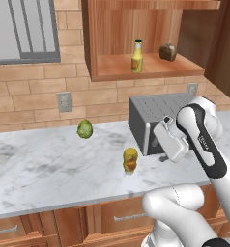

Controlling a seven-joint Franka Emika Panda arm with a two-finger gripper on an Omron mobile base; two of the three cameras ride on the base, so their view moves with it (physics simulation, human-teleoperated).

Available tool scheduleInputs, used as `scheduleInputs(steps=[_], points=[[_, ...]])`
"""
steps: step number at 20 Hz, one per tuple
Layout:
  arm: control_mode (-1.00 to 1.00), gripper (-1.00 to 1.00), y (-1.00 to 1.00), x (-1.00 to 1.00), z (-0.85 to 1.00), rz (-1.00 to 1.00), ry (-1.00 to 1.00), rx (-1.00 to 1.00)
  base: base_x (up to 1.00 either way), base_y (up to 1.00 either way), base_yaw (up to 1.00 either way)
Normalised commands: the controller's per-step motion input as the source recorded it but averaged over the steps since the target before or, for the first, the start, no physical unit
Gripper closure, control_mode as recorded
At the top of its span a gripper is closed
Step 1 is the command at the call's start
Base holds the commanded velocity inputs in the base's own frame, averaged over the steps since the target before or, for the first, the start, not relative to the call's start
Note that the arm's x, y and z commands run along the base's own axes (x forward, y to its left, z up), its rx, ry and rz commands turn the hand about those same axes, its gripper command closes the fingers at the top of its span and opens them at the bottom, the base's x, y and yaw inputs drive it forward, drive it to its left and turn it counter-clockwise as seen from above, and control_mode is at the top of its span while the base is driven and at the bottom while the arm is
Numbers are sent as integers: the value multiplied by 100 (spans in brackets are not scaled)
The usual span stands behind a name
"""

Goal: Pick the mustard and mustard from the counter and place them in the cabinet.

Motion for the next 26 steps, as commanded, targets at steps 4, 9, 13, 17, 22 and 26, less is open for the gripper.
scheduleInputs(steps=[4,9,13,17,22,26], points=[[-100,-100,25,0,-4,0,0,0,0,0,0],[-100,-100,17,0,-5,0,0,0,0,0,0],[-100,-100,0,0,-11,0,0,0,0,0,0],[-100,-100,-2,2,-16,0,0,0,0,0,0],[-100,-100,-4,9,-16,0,0,0,0,0,0],[-100,-100,-10,18,-9,0,0,0,0,0,0]])
